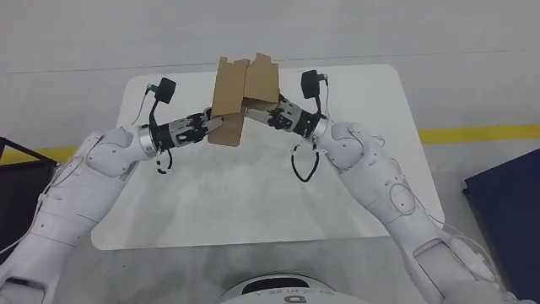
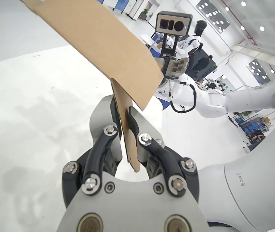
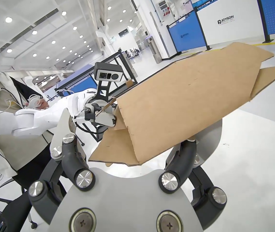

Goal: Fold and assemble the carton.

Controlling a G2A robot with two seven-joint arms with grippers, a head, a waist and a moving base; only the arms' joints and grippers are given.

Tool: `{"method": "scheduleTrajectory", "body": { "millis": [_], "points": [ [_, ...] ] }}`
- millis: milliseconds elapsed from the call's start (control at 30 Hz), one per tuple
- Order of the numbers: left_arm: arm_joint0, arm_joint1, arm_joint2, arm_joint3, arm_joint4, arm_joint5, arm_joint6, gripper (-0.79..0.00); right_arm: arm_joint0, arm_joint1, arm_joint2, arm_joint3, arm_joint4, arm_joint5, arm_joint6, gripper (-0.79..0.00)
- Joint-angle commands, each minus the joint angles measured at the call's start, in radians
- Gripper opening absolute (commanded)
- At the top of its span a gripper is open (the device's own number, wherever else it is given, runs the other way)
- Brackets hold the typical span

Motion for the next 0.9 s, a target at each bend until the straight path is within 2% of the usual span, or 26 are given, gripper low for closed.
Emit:
{"method": "scheduleTrajectory", "body": {
  "millis": [0,133,600,767,867],
  "points": [
    [0.002,-0.001,-0.002,-0.004,0.004,0.002,-0.001,-0.785,0.003,-0.001,-0.001,-0.003,-0.024,0.004,-0.006,0.0],
    [0.002,-0.005,-0.004,-0.017,0.024,0.011,0.001,-0.785,0.006,-0.003,-0.004,-0.01,-0.083,0.017,-0.03,-0.086],
    [0.012,-0.012,-0.022,-0.019,0.026,0.001,0.0,-0.785,-0.021,0.004,0.026,-0.043,-0.3,0.095,-0.124,-0.265],
    [0.013,-0.015,-0.026,-0.021,0.029,0.003,-0.009,-0.785,-0.03,0.004,0.033,-0.06,-0.36,0.141,-0.154,-0.477],
    [0.013,-0.018,-0.024,-0.029,0.044,0.011,-0.011,-0.785,-0.03,0.002,0.027,-0.063,-0.362,0.154,-0.158,-0.785]
  ]
}}
